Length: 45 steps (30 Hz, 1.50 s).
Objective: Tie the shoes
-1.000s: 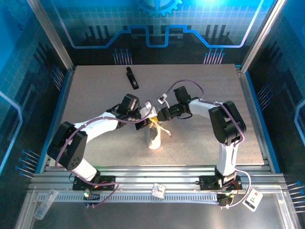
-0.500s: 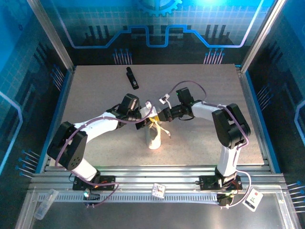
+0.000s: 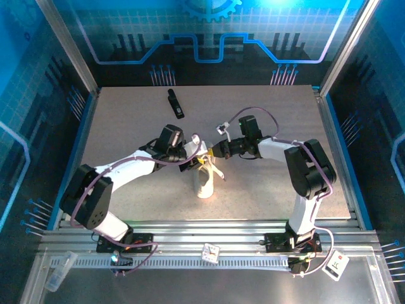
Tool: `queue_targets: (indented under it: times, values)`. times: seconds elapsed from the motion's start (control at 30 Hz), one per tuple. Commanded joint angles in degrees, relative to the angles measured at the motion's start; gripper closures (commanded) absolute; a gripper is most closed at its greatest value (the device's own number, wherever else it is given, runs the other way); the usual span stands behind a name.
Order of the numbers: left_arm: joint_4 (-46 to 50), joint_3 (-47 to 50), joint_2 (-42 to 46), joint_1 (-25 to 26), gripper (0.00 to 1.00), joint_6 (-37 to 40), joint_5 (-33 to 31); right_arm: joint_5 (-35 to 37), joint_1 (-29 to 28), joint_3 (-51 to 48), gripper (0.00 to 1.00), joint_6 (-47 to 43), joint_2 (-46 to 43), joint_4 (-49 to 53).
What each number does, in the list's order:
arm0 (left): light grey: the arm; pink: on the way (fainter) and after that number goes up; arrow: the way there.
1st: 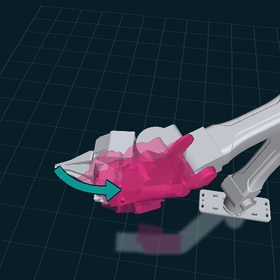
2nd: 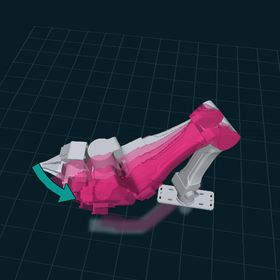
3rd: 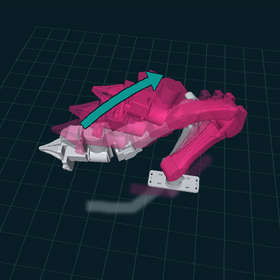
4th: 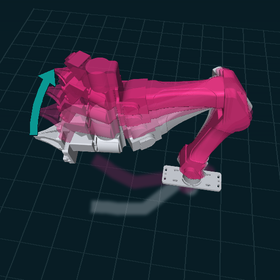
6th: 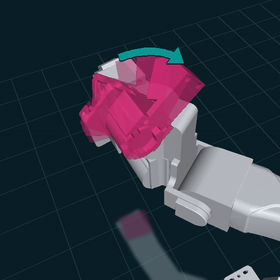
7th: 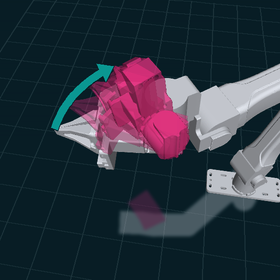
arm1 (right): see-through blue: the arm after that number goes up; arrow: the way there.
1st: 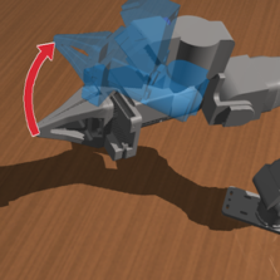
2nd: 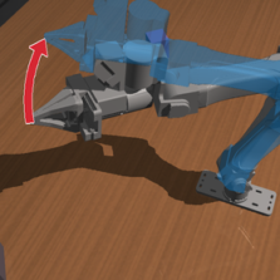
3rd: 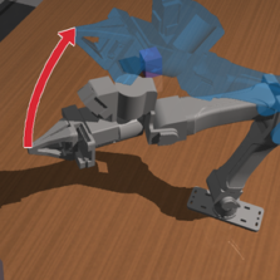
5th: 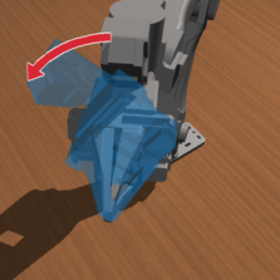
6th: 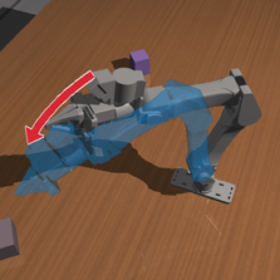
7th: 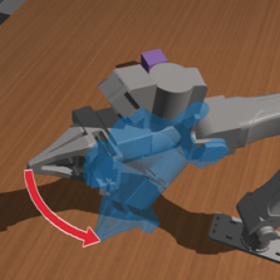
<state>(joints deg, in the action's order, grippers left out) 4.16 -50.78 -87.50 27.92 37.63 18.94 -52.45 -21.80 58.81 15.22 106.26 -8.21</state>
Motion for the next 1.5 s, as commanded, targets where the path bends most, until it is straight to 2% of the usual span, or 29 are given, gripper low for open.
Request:
queue_targets:
  times: [0.0,0.23,0.47,1.13,1.2,1.23,1.27,1.33,1.37,1.4,1.47]
  values:
    - [0.8,1.8,3.7,-0.7,0.56,0.6,-1.9,1.8,0.3,-1.0,1.00,-1.2,-2.6,-0.4]
    - [1.3,5.9,8.2,-5.9,0.46,-0.7,-2.6,3.1,-0.1,-0.7,1.00,-3.3,-3.1,2.1]
    - [3.9,3.3,3.3,-7.9,0.43,2.5,-2.2,3.6,-0.7,-0.1,1.00,-4.8,-3.0,4.1]
    - [9.0,-5.7,-10.0,-6.6,0.43,8.1,1.5,5.8,-1.1,0.8,1.00,-6.1,-3.6,7.0]
    - [10.3,-6.0,-10.3,-5.8,0.48,8.4,1.1,6.2,-1.2,0.9,1.00,-5.8,-3.6,6.8]
    - [11.0,-6.2,-10.3,-5.6,0.54,8.4,0.9,6.4,-1.3,1.0,1.00,-5.6,-3.5,6.6]
    - [11.9,-6.3,-10.1,-5.4,0.64,8.3,0.5,6.6,-1.3,1.1,1.00,-5.4,-3.6,6.5]
    - [13.8,-6.4,-9.3,-5.3,0.89,7.4,-1.3,7.4,-1.6,1.4,1.00,-5.1,-3.8,6.1]
    - [14.0,-6.0,-8.4,-5.2,0.96,7.0,-2.2,7.8,-1.8,1.4,1.00,-5.1,-3.8,6.2]
    - [13.9,-5.1,-6.8,-5.3,1.00,6.9,-2.8,8.4,-1.9,1.6,1.00,-5.0,-3.8,6.1]
    - [13.2,-3.1,-3.2,-5.2,1.00,6.2,-3.4,10.0,-2.1,1.7,1.00,-4.9,-4.1,6.3]
